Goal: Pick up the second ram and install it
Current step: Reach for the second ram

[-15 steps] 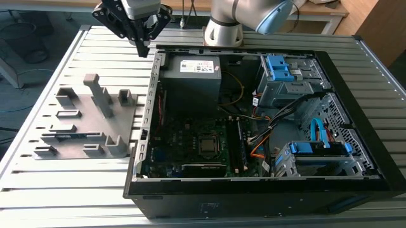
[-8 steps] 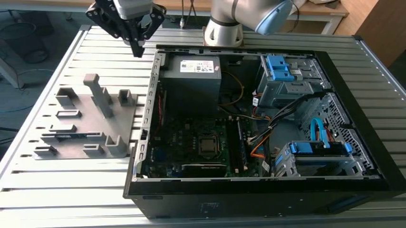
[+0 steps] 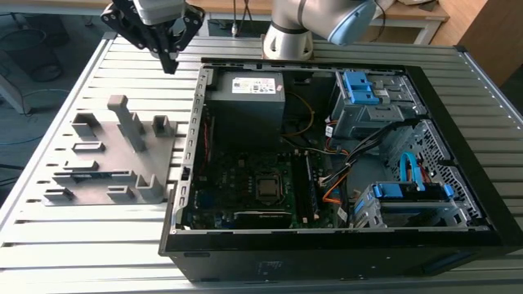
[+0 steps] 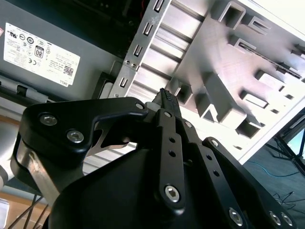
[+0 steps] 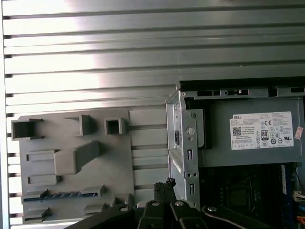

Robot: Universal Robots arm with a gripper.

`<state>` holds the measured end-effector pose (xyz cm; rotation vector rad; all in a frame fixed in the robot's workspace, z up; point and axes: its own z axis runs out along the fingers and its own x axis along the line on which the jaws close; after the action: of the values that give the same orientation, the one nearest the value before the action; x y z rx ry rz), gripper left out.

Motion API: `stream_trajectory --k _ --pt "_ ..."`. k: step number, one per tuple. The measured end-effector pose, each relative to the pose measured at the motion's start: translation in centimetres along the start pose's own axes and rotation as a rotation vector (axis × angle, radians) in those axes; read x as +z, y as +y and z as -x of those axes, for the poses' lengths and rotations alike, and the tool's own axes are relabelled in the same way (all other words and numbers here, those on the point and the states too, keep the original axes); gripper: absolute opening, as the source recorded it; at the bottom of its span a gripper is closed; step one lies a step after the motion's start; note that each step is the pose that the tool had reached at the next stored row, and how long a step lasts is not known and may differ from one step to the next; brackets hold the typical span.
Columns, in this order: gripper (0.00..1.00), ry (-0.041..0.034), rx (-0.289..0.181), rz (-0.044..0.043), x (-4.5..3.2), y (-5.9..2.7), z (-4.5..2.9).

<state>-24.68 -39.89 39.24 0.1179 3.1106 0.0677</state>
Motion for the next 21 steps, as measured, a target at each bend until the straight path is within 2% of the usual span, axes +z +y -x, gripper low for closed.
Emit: stream_trajectory --k 21 --pt "0.1 0.0 0.0 0.0 -0.07 -0.23 -3.06"
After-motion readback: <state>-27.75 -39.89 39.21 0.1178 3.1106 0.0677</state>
